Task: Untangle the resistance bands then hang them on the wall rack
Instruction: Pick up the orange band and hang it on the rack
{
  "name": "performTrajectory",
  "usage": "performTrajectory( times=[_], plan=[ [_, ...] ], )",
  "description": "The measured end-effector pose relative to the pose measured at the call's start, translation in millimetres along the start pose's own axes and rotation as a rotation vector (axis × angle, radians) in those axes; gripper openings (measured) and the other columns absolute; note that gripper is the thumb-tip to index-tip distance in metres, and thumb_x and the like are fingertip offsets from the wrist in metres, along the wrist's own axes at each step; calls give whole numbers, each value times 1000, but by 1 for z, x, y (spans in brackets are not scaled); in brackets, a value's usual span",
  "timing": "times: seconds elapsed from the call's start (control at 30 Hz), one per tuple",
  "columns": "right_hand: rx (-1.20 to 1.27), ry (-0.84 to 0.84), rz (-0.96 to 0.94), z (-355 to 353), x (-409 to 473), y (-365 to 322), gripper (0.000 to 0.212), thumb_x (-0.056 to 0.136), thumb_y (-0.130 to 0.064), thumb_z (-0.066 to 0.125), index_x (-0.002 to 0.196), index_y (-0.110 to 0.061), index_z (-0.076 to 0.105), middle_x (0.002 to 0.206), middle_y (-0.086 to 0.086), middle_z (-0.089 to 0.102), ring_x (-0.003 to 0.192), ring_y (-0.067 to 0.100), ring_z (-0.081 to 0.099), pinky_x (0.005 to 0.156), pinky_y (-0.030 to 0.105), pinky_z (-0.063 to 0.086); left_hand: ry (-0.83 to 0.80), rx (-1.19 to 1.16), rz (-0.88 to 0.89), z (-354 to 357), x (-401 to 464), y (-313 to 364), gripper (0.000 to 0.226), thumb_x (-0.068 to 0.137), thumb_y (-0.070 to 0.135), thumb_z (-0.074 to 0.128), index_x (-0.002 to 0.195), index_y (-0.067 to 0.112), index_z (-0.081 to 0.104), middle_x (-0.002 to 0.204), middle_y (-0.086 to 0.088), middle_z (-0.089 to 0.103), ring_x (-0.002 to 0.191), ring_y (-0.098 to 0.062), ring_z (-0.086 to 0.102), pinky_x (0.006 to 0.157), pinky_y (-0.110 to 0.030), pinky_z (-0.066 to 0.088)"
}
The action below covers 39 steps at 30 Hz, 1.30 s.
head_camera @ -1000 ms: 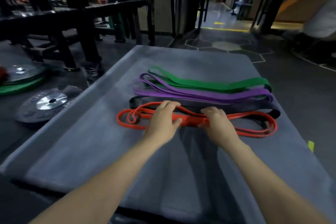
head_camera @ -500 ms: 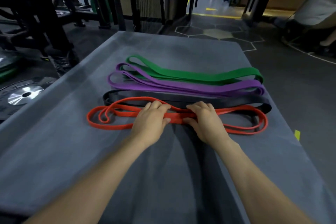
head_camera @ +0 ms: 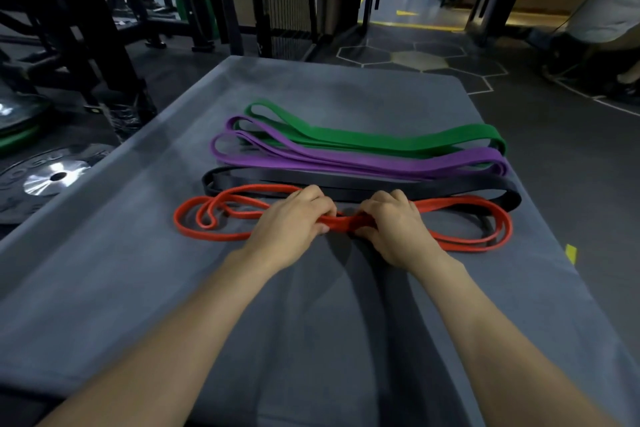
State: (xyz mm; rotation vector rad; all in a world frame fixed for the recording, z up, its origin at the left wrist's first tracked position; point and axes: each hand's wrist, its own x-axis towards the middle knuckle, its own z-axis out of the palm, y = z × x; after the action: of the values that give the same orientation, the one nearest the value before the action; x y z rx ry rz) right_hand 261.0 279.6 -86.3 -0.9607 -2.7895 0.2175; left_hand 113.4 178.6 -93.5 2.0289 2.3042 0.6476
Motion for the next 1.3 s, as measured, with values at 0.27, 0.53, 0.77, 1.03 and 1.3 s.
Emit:
performTrajectory(
  times=[0.27, 0.53, 0.77, 1.03, 1.3],
  plan=[
    [61, 66, -104, 1, -9, -1, 22, 84, -19, 62, 104, -13, 66, 106, 8, 62, 98, 32, 52, 88, 37, 40, 3, 125, 133, 14, 0, -6, 41, 90, 9, 51, 130, 16, 53, 128, -4, 58, 120, -23, 53, 108, -37, 33],
    [124, 60, -63, -6, -11, -5, 27, 86, -23, 60, 110, -11, 56, 109, 8, 62, 104, 29, 53, 85, 35, 38, -28, 185, 122, -1, -8, -4, 21, 97, 24, 41, 114, 18, 52, 108, -2, 49, 104, -20, 46, 86, -40, 43],
    [413, 167, -131, -48, -21, -36, 31, 87, -14, 62, 117, -8, 63, 103, 6, 63, 100, 20, 57, 85, 19, 36, 165, -384, -25, -52, -35, 0, 20, 93, 20, 50, 112, 17, 55, 103, 5, 61, 96, -5, 56, 88, -22, 42],
    [575, 138, -267, -85, -30, -98, 32, 92, -14, 54, 123, -9, 59, 104, 5, 61, 102, 17, 56, 88, 16, 38, 227, -652, -74, -133, -74, 6, 19, 94, 0, 45, 102, 14, 55, 89, 13, 59, 75, 17, 55, 76, -4, 40],
    [657, 361, -415, -141, -30, -204, 38, 98, -16, 41, 133, -5, 47, 127, 13, 54, 122, 23, 48, 91, 7, 26, 467, -981, -193, -237, -127, 12, 23, 97, 8, 40, 99, 12, 62, 76, 2, 65, 61, 3, 57, 61, -11, 46]
  ],
)
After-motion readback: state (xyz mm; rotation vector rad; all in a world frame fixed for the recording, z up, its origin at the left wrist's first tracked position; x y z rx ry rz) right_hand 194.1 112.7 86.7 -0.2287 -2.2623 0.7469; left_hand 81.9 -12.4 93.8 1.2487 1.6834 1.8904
